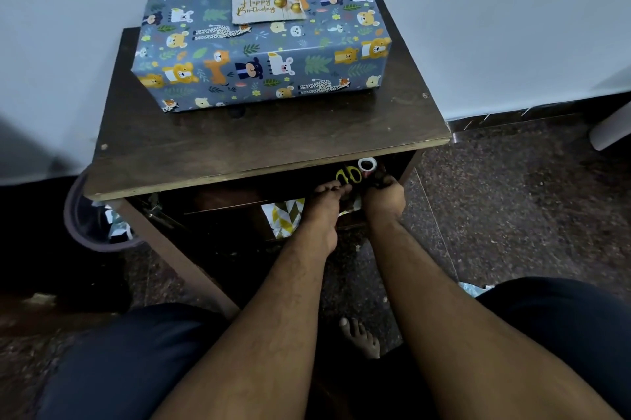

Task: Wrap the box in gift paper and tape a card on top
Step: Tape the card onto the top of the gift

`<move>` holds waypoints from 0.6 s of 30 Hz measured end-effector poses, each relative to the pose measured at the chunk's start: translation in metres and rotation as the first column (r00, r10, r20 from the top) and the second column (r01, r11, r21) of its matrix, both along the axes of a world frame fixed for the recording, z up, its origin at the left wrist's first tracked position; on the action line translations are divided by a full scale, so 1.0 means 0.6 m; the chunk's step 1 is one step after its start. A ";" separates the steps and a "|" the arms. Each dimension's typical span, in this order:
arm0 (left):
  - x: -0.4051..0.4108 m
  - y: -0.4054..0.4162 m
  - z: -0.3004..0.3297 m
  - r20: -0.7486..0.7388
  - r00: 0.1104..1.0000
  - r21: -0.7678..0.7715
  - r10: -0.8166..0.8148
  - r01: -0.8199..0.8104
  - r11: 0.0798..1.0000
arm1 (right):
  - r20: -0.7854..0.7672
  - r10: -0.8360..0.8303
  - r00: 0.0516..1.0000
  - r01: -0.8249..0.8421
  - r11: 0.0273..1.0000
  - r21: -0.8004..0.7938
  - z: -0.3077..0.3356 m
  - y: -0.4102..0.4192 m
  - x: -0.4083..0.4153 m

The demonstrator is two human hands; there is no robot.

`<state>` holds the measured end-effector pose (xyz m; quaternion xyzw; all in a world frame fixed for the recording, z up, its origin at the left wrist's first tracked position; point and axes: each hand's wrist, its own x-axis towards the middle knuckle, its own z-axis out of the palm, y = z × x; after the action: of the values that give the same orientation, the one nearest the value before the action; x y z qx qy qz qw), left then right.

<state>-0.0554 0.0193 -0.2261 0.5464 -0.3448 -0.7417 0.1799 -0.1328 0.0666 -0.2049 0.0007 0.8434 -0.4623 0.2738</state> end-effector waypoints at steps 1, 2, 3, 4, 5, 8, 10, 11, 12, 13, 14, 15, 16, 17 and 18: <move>0.001 0.000 -0.001 0.004 1.000 -0.003 -0.002 0.002 1.000 | 0.004 -0.018 1.000 0.018 1.000 -0.019 -0.003 0.002 0.001; 0.002 0.002 0.001 0.008 1.000 -0.005 -0.005 0.005 1.000 | 0.010 -0.030 0.999 0.030 0.999 -0.040 -0.005 0.005 0.004; 0.003 0.003 0.003 0.014 1.000 -0.006 -0.006 0.006 1.000 | 0.020 -0.037 0.999 0.038 0.997 -0.063 -0.009 0.008 0.007; 0.004 0.005 0.005 0.021 1.000 -0.006 -0.005 0.005 1.000 | 0.030 -0.040 0.999 0.043 0.996 -0.082 -0.012 0.009 0.012; 0.005 0.009 0.010 0.023 1.000 -0.007 0.000 0.000 1.000 | 0.045 -0.042 0.998 0.047 0.993 -0.109 -0.011 0.013 0.015; 0.011 0.027 0.036 -0.004 0.999 -0.017 0.044 -0.044 0.999 | 0.109 -0.018 0.994 0.040 0.979 -0.200 0.002 0.023 0.026; 0.020 0.038 0.060 -0.020 0.997 -0.042 0.077 -0.078 0.996 | 0.100 0.040 0.994 -0.019 0.978 -0.209 0.019 0.030 0.031; 0.026 0.043 0.073 -0.017 0.996 -0.061 0.086 -0.087 0.994 | 0.081 0.082 0.993 -0.065 0.980 -0.188 0.025 0.035 0.033; 0.037 0.050 0.096 -0.012 0.996 -0.090 0.087 -0.088 0.992 | 0.043 0.139 0.989 -0.131 0.978 -0.161 0.044 0.043 0.039; 0.044 0.055 0.111 0.003 0.997 -0.111 0.076 -0.075 0.991 | 0.008 0.196 0.981 -0.193 0.973 -0.128 0.055 0.048 0.042; 0.055 0.060 0.126 0.021 0.998 -0.134 0.058 -0.055 0.990 | -0.025 0.251 0.968 -0.252 0.963 -0.098 0.067 0.055 0.046; 0.067 0.064 0.141 0.035 0.999 -0.163 0.040 -0.034 0.986 | -0.053 0.297 0.954 -0.300 0.951 -0.076 0.086 0.065 0.055; 0.078 0.067 0.154 0.049 0.999 -0.199 0.020 -0.010 0.980 | -0.075 0.342 0.937 -0.346 0.936 -0.057 0.104 0.075 0.063; 0.093 0.073 0.168 0.073 0.997 -0.250 0.008 0.010 0.968 | -0.100 0.390 0.915 -0.395 0.918 -0.035 0.121 0.088 0.073; 0.107 0.080 0.181 0.102 0.995 -0.316 -0.006 0.039 0.948 | -0.143 0.444 0.885 -0.449 0.893 -0.007 0.136 0.101 0.082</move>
<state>0.0087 0.0671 -0.1177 0.5428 -0.4743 -0.6505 0.2394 -0.0837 0.1270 -0.1230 -0.2308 0.8283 -0.4025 0.3139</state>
